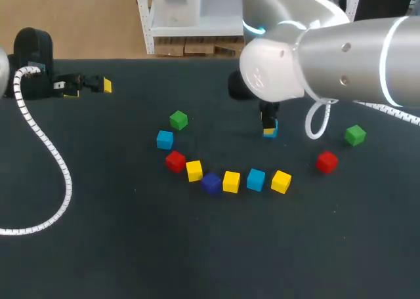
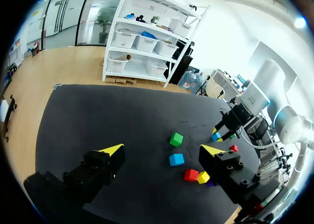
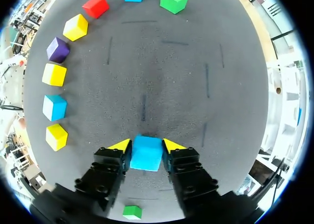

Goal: Place the blue cubes, place green cubes on the blue cubes, place the yellow cubes on the green cubes, then place the red cubes on the yellow cubes, and place purple cube on the red cubes.

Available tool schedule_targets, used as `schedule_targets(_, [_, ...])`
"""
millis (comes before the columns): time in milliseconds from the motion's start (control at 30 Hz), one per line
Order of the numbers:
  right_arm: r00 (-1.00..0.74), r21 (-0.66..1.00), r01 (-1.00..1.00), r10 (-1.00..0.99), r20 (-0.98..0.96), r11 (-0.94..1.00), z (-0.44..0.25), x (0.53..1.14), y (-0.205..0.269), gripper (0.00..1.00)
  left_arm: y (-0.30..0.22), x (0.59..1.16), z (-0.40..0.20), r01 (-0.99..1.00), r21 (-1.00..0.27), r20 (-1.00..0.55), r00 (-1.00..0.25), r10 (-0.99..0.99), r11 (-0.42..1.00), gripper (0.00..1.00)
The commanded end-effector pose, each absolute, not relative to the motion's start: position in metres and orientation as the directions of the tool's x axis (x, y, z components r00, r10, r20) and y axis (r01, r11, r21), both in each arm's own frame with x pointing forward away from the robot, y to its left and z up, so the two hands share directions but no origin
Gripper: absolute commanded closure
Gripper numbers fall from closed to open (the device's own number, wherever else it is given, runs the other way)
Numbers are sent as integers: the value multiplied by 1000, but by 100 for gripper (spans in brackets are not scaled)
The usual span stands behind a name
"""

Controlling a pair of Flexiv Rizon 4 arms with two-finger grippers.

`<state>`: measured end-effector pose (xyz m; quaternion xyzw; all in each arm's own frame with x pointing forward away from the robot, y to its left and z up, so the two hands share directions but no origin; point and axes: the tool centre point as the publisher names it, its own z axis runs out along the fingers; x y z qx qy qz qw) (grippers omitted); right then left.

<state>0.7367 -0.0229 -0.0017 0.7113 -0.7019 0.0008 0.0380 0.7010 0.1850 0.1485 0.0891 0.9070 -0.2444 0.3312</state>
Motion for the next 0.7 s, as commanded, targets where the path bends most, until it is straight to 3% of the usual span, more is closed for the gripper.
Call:
schedule_targets(33, [16,58,-998,-999,47,-13,0,738,-26,0,185,701,149,323,-384,-644,-765,0,865,0])
schedule_targets(433, [-2,50,-999,-999,36,3,8,742,-31,0,185,701,149,323,-384,-644,-765,0,865,0])
schedule_targets(467, [-3,46,-999,-999,45,6,7,743,-31,10,185,701,149,323,-384,-644,-765,0,865,0])
schedule_targets(533, [-3,45,-999,-999,53,5,4,743,-30,43,185,701,149,323,-384,-644,-765,0,865,0])
schedule_targets(567, [-2,45,-999,-998,58,5,3,743,-30,53,185,701,149,323,-384,-644,-765,0,865,0])
schedule_targets(700, [-5,54,-998,-998,62,8,-1,742,-28,58,185,701,149,323,-384,-644,-765,0,865,0])
